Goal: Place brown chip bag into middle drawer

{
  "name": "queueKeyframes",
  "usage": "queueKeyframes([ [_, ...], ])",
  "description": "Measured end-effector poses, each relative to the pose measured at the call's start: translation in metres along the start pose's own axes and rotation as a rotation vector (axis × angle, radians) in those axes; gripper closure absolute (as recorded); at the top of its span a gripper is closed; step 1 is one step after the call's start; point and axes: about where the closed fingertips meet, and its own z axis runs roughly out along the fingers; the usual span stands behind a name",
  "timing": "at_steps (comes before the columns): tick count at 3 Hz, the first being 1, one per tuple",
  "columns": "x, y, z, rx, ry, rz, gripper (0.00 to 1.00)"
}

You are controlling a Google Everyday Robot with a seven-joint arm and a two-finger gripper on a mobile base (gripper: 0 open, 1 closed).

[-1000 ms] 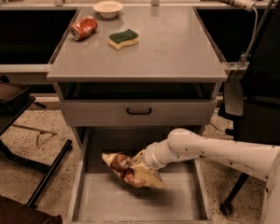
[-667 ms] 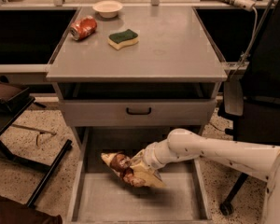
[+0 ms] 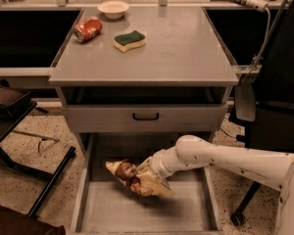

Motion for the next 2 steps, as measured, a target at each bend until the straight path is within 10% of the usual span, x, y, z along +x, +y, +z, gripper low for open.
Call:
queueKeyframes([
  [2,0.0000,0.0000,0.0001,0.000,0.000,0.000,0.00],
])
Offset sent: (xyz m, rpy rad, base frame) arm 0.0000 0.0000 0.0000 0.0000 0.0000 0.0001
